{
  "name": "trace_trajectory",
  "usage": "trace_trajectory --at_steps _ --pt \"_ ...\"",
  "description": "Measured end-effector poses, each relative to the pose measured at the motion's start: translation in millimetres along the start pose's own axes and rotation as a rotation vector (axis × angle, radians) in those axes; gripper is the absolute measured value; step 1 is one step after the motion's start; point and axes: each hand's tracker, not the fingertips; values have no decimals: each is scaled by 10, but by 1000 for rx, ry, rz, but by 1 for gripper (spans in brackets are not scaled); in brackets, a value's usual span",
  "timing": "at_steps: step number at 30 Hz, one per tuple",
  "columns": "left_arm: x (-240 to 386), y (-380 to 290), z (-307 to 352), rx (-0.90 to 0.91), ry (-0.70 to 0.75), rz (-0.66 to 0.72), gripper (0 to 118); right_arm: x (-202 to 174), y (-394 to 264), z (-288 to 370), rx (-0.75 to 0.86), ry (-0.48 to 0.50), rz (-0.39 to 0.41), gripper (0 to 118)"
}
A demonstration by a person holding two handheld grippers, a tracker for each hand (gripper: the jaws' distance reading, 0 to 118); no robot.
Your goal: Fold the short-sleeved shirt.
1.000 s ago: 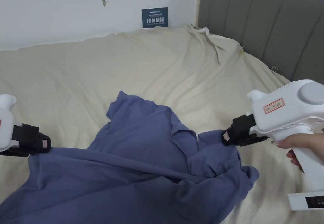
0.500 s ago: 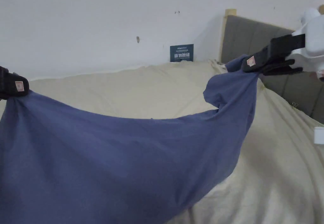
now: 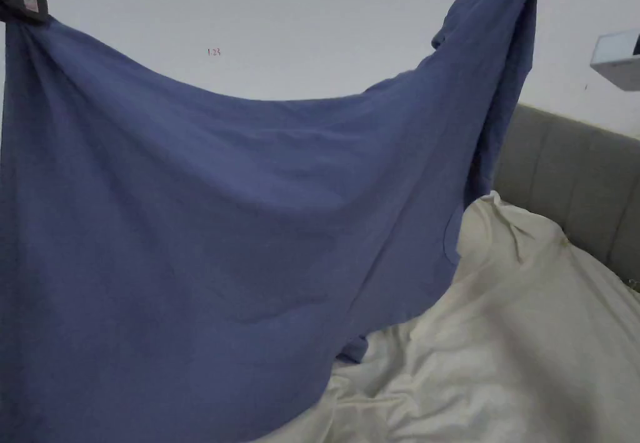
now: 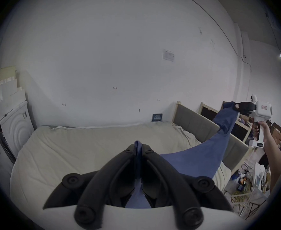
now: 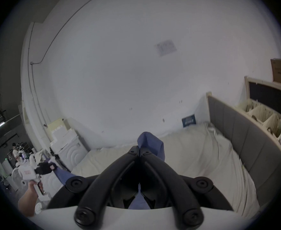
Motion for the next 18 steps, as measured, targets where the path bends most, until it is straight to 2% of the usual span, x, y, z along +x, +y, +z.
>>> trace_trajectory --at_steps 11,16,18 --pt "-167 516 -1005 127 41 94 7 -405 882 -797 218 -194 98 0" --pt "-176 457 -1305 244 8 109 7 -538 1084 -863 286 -186 110 0" --pt "-168 371 -1386 280 1 102 7 -587 1053 -894 287 -197 140 0"
